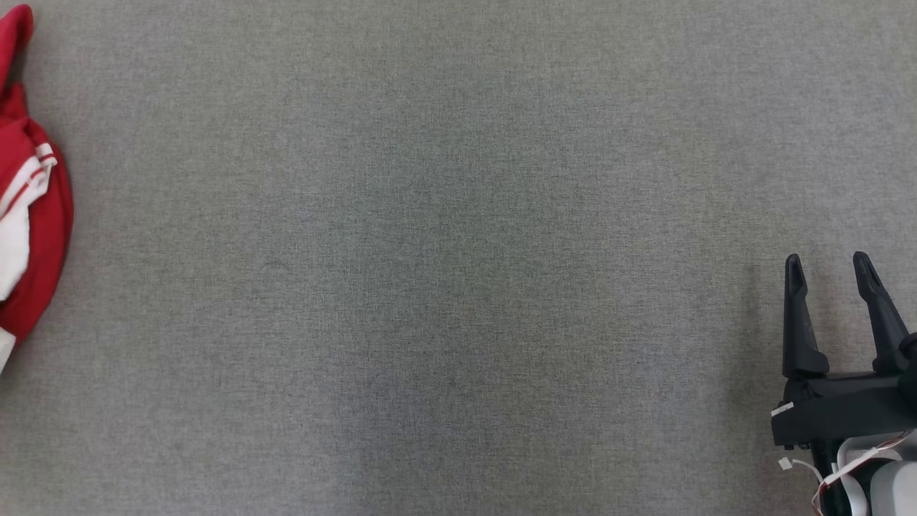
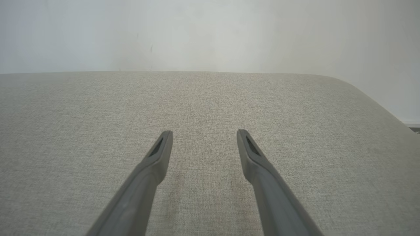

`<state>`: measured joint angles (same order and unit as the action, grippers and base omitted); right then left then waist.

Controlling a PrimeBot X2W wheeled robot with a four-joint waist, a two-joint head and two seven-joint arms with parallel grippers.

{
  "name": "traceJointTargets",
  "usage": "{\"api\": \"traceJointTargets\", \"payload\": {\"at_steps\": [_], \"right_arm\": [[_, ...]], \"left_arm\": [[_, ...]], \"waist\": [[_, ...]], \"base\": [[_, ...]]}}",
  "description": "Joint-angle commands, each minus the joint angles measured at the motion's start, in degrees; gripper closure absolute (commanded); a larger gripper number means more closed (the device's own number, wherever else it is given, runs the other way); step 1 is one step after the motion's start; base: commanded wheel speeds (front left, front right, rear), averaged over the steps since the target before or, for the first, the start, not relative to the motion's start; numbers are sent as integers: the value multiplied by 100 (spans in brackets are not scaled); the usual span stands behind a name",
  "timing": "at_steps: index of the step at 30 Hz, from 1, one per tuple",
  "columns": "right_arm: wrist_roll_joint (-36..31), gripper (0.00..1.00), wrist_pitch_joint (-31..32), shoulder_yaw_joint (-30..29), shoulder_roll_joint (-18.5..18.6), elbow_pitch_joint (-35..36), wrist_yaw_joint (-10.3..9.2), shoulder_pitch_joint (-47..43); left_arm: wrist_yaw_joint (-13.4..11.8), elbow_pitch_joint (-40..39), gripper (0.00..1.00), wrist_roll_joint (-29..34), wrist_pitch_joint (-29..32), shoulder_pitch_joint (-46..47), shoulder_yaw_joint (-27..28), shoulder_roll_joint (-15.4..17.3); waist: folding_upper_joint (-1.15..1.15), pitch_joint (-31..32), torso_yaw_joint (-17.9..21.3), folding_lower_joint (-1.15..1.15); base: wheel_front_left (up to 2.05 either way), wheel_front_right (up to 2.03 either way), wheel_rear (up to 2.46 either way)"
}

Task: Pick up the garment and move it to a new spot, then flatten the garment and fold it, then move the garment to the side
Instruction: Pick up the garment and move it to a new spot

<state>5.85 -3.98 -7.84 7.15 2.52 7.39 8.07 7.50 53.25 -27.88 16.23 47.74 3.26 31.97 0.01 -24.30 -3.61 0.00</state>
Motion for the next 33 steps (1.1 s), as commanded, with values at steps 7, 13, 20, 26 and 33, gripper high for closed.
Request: {"api": "traceJointTargets", "payload": {"at_steps": [7,13,20,26,33], "right_arm": [[-61,0,20,41,-29,-7,19,78],[-1,0,-71,44,-37,-117,19,63],[104,0,-269,184,-140,-481,19,-10],[237,0,-537,236,-264,-892,19,-80],[355,0,-786,320,-373,-1308,19,-149]], "left_arm": [[-11,123,100,-319,-87,-181,-407,131],[-115,57,100,-73,-1511,135,-414,284],[-109,-343,100,261,-2471,775,-703,381],[-38,-1379,100,525,-2286,1364,-1252,324],[-5,-2718,100,400,-1632,1544,-1731,54]], "waist": [[-1,39,6,0],[-1,241,-151,0],[-1,742,-288,0],[-1,1168,-81,0],[-1,1426,431,0]], "base": [[0,0,0],[0,0,0],[0,0,0],[0,0,0],[0,0,0]]}}
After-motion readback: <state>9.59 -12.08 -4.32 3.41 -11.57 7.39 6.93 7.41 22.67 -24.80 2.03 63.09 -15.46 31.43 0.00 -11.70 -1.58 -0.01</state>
